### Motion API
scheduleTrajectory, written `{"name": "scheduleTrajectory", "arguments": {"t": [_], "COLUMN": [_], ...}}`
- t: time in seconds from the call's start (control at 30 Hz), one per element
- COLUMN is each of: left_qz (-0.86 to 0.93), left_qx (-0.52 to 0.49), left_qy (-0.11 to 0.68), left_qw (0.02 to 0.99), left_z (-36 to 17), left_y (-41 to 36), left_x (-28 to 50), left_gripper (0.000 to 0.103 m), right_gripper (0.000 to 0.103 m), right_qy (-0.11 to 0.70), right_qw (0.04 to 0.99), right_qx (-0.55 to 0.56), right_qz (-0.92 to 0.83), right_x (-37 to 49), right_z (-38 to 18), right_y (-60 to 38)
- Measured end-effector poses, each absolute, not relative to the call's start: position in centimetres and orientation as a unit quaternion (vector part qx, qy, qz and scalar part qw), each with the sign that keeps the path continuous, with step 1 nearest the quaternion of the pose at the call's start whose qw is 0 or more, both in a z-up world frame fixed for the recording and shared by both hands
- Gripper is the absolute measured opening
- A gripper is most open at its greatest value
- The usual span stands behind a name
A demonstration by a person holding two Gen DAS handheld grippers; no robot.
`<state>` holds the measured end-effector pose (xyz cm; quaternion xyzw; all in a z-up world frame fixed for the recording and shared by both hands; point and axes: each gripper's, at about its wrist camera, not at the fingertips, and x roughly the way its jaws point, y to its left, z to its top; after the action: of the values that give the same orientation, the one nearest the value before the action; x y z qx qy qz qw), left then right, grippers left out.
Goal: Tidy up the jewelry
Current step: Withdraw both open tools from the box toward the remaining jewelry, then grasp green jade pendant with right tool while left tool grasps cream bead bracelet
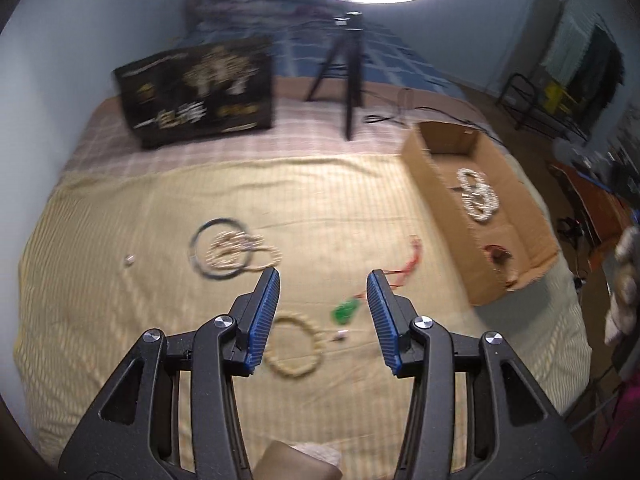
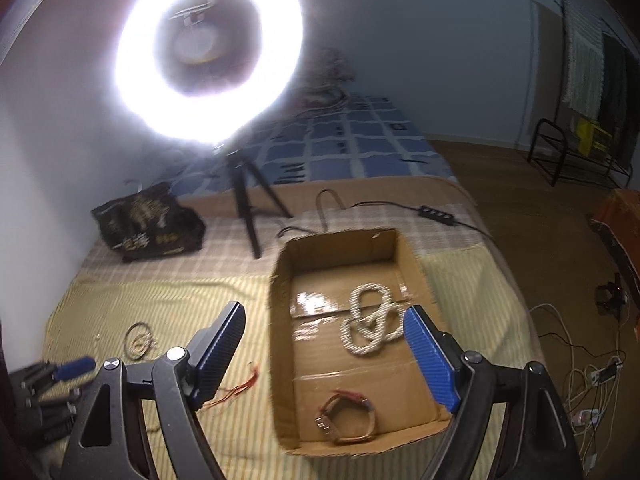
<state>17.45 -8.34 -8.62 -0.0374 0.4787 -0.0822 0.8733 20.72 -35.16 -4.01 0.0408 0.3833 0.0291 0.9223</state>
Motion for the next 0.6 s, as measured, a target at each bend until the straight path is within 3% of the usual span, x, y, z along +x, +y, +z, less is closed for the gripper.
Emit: {"name": "scheduleTrajectory", "arguments": {"t": [0.33, 0.6], "left_qz": [-0.055, -0.067], "left_qx": [-0.065, -0.087], "left_qy": [0.538, 0.568], "left_qw": [0.839, 0.816], "left_z": [-11.8, -14.2], "left_y": [-3.4, -2.7], "left_x": [17.8, 17.3], "left_gripper": [0.046, 0.046], "right_gripper": [0.082, 0.059], "right_qy": [0.45, 0.538], "right_qw": [0.883, 0.823], "right_qx": [0.013, 0.06], "right_qz": [0.13, 0.173], "right_x": [19.6, 19.7], "right_z": [-7.2, -12.1], "right_y": [-28.5, -23.4]}}
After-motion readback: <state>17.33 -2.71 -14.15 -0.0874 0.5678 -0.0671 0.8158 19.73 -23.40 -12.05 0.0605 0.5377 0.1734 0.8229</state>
